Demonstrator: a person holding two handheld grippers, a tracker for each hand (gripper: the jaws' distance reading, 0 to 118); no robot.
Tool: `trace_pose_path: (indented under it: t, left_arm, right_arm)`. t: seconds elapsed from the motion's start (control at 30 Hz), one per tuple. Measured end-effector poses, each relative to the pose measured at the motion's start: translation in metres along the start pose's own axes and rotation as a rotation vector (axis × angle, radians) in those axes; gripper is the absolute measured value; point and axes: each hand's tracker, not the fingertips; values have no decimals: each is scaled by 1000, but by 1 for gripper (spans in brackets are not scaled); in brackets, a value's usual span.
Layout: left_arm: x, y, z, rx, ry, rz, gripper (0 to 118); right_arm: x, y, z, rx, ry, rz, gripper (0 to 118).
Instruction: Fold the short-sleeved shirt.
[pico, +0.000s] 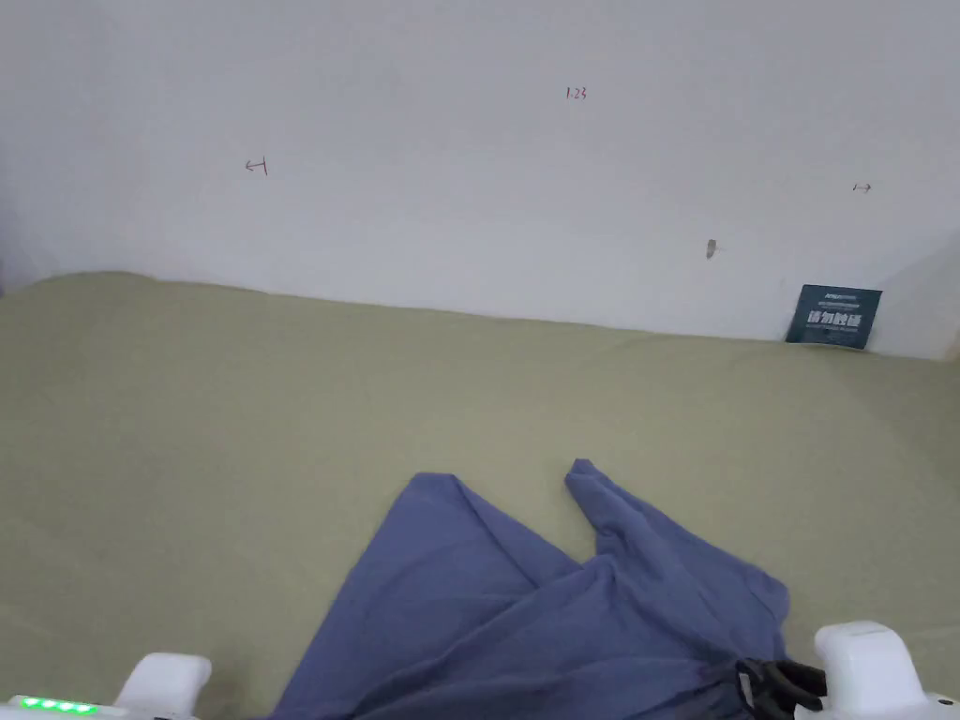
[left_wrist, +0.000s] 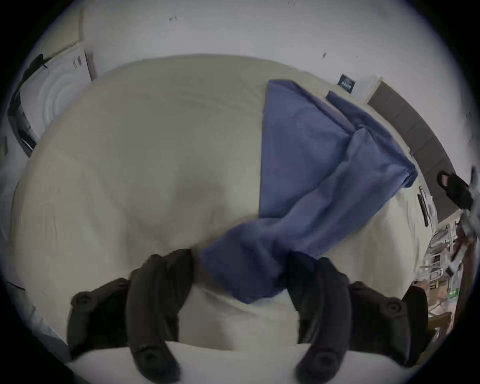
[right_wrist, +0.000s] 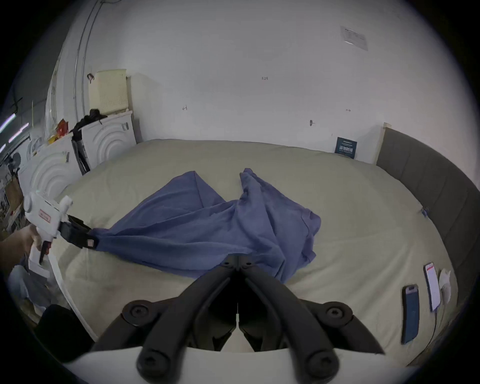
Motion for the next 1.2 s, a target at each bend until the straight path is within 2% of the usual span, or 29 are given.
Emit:
trace_pose_path:
  t: [0.03,0.07,0.1,0.23,0.37,0.4,0.43,0.47,0.5,0.53,0.6,0.7,0.8,0.83,0.9,0.93,0.97,1.0,1.07,1.13,1.2]
  left_arm:
    - [-1,-1,6,25,5,1,49]
    - [-3,-2,10,56,-43,0,10]
    - [-5,-3,12,81,-71,12,5]
    - [0,-4,19,106,-74,50,5]
    - [3,-3,20,109,-86,77,5]
    - [4,-3,20,106,-85,83,5]
    - [6,-2,19,102,-83,88,5]
    - [7,-2,18,97,-80,88,5]
    - [11,-1,19,92,-74,87,5]
    - [13,-1,17,88,-68,85,5]
    - [16,-3,14,71,-64,87,5]
    - [19,-6,10,51,-51,72,5]
    - [17,-4,6,47,-54,61,5]
    - [18,-3,6,46,-55,62,5]
    - [16,-1,6,45,-59,65,5]
    - [16,-1,6,46,-59,65,5]
    - [16,-1,6,47,-60,65,5]
    - [17,-1,6,48,-60,67,5]
    - [16,-2,6,53,-62,78,5]
    - [18,0,9,54,-62,93,5]
    - [16,1,13,68,-59,104,5]
  right_arm:
    - [6,8,-11,-17,12,15,0]
    - [11,18,-22,-31,19,21,0]
    - [17,27,-35,-48,25,25,0]
    - [49,82,-103,-152,45,48,0]
    - [79,139,-176,-211,0,60,1]
    - [85,148,-193,-237,-2,70,5]
    - [90,157,-214,-283,-7,68,27]
    - [95,164,-236,-347,-10,63,56]
    - [98,167,-252,-404,5,62,90]
    - [99,167,-267,-455,-4,79,118]
    - [101,161,-296,-573,-25,105,112]
    - [103,150,-323,-576,26,123,108]
    - [99,138,-328,-584,41,104,105]
    - [97,134,-327,-589,48,91,99]
    - [98,132,-318,-585,125,11,78]
    - [95,137,-307,-569,100,30,66]
    - [96,140,-300,-564,114,32,41]
    - [96,143,-294,-546,146,37,1]
    - [90,150,-277,-453,21,151,0]
    - [92,158,-260,-448,66,120,0]
    - [98,170,-250,-397,55,106,0]
